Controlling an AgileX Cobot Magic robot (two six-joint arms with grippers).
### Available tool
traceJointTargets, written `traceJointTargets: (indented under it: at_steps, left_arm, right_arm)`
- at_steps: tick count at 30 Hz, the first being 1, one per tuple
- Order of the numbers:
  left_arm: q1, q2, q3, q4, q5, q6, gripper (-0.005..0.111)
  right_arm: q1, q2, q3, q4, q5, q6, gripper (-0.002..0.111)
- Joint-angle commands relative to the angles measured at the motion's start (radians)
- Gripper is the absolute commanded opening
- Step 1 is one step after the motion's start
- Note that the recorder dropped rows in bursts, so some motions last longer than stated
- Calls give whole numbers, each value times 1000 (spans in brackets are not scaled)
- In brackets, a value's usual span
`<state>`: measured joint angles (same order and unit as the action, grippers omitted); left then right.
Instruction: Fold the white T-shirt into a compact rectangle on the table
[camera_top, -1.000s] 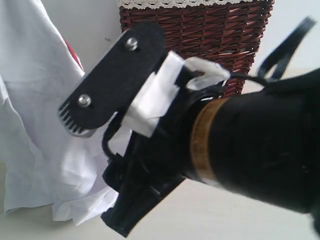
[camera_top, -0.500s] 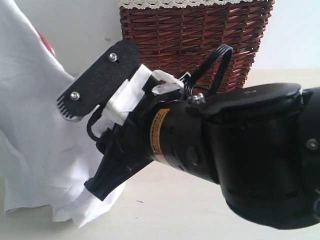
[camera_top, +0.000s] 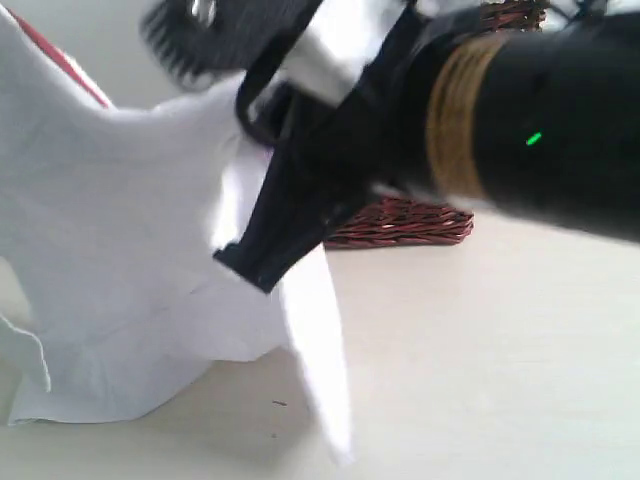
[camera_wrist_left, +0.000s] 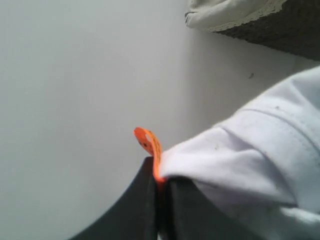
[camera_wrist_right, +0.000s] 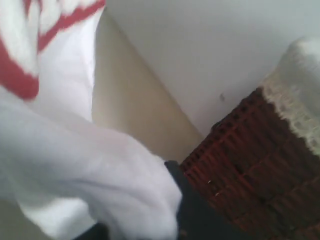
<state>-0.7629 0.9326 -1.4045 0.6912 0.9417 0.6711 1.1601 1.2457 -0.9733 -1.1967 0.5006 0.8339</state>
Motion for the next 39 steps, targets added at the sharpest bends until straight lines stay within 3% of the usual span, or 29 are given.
traceJointTargets:
  at_steps: [1, 14, 19, 22, 25, 29, 31, 39]
  left_arm:
    - [-4, -5, -3, 40, -6, 5, 0]
    - [-4, 13, -1, 14, 17, 3, 0]
    - [-2, 40, 60, 18, 18, 9, 0]
    - [38, 54, 105, 20, -1, 9, 0]
    - [109, 56, 137, -105, -15, 101, 0]
    - [231, 58, 144, -457, -24, 384, 0]
    - [266, 62, 146, -528, -45, 440, 0]
    - [269, 79, 146, -522, -63, 514, 0]
  right_arm:
    - [-8, -107, -49, -4, 10, -102, 0]
    - [-8, -145, -111, 200, 247, -470, 0]
    - [-8, -135, -111, 144, 335, -475, 0]
    - [-8, -136, -111, 141, 336, -486, 0]
    - [-8, -136, -111, 141, 336, -489, 0]
    - [-8, -132, -111, 163, 329, -496, 0]
    - [-8, -126, -111, 109, 329, -498, 0]
    - [-8, -119, -181, -303, 342, -386, 0]
